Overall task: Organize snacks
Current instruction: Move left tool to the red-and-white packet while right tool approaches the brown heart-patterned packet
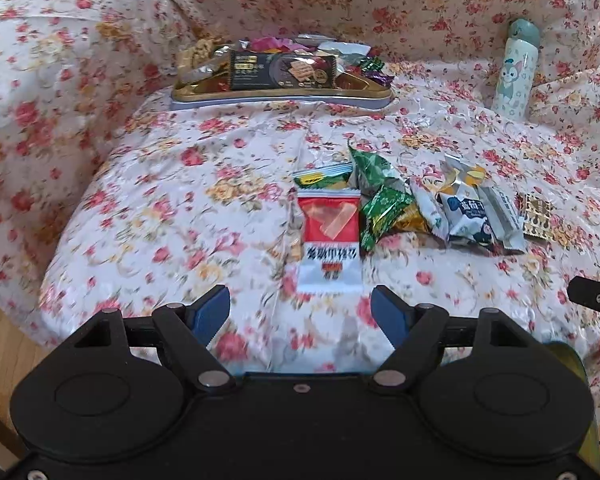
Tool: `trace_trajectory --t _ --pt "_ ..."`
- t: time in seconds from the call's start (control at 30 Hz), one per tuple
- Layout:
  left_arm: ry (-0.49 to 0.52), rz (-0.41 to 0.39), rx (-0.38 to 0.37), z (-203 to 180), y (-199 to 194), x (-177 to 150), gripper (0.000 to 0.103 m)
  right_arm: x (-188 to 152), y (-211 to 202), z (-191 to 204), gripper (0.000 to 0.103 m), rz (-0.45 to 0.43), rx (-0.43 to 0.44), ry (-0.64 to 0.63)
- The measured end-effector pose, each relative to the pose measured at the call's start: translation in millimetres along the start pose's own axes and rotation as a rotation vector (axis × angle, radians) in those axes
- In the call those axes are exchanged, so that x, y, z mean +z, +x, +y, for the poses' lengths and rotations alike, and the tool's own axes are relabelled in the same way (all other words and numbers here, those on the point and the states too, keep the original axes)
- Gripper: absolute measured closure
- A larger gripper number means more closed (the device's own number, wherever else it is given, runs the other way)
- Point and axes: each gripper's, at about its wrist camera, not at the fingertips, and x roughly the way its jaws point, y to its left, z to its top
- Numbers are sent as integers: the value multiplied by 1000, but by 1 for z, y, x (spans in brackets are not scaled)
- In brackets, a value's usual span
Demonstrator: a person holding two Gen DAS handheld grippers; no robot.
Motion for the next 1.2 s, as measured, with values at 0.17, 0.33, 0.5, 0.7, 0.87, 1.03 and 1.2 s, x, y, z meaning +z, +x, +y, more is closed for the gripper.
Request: trace_trajectory --t 0.17,0.33,0.5,0.7,0.87,1.03,1.2 --pt "34 17 -7 -7 22 9 25 11 20 -3 13 20 -11 9" --pt "43 51 -12 -9 41 16 25 19 37 -3 13 43 -13 21" --pt "33 70 -17 -7 52 22 25 24 49 -3 13 60 -15 36" --pt "15 92 -13 -4 64 24 25 29 57 -4 13 63 -21 54" --pt "35 74 10 -6 65 22 22 35 64 -4 13 58 -26 65" --pt "42 70 22 -7 67 22 16 42 74 -4 13 53 -36 84" --pt "43 80 26 -6 70 24 12 51 85 -5 15 48 -52 103"
